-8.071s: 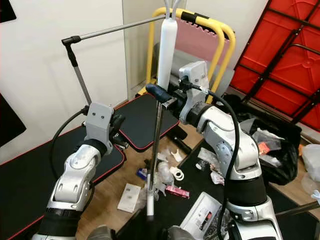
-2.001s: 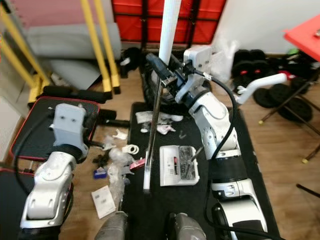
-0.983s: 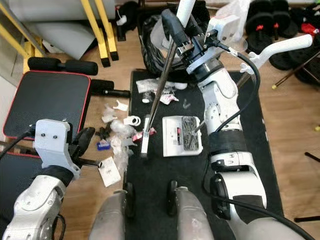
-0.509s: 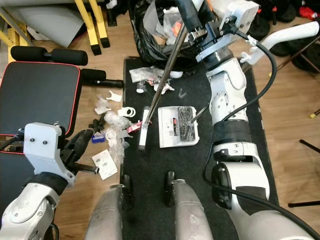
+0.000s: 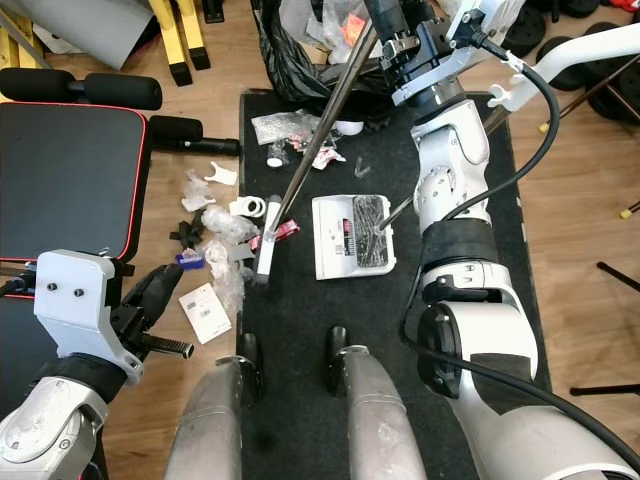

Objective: Sweep floor

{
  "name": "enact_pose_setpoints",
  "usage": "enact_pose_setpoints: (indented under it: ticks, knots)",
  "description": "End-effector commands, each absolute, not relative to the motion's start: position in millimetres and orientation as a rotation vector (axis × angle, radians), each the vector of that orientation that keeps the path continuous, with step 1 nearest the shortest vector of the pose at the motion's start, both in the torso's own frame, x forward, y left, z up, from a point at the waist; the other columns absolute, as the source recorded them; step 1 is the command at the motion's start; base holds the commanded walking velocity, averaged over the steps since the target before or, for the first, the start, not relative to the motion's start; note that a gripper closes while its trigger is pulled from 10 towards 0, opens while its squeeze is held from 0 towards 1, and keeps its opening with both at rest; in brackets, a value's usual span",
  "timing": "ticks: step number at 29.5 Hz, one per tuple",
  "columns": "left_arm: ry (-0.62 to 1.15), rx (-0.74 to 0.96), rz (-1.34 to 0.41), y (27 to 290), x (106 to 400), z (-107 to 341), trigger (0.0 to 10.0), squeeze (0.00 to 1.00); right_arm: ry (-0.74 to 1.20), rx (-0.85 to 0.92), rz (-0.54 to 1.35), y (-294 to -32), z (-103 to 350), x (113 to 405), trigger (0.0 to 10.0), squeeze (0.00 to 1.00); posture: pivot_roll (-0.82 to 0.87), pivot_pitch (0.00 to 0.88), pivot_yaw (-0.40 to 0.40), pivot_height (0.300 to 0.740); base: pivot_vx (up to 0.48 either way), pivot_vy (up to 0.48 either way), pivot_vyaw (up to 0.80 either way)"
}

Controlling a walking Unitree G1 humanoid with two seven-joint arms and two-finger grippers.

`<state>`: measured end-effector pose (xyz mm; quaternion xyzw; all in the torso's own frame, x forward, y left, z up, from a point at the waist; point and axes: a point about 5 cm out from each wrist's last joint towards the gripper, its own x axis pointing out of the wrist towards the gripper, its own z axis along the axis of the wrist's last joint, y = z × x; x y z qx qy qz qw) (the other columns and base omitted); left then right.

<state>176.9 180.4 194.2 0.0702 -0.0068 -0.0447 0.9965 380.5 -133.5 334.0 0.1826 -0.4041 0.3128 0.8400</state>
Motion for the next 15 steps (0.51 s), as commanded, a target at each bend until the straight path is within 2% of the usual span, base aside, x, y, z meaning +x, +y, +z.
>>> enact_pose_setpoints:
  ticks: [1, 15]
  knots:
    - [0.02, 0.129, -0.142, 177.3, 170.3, 191.5, 10.0, 0.0, -0.915, 0.402, 0.654, -136.5, 340.1, 378.1, 10.0, 0.0, -0.01, 0.585, -0.156, 0.74, 0.0, 0.0, 0.0]
    - [0.018, 0.123, -0.151, 172.0, 172.8, 192.7, 10.0, 0.0, -0.949, 0.351, 0.715, -127.0, 348.5, 375.5, 10.0, 0.0, -0.02, 0.569, -0.167, 0.74, 0.0, 0.0, 0.0]
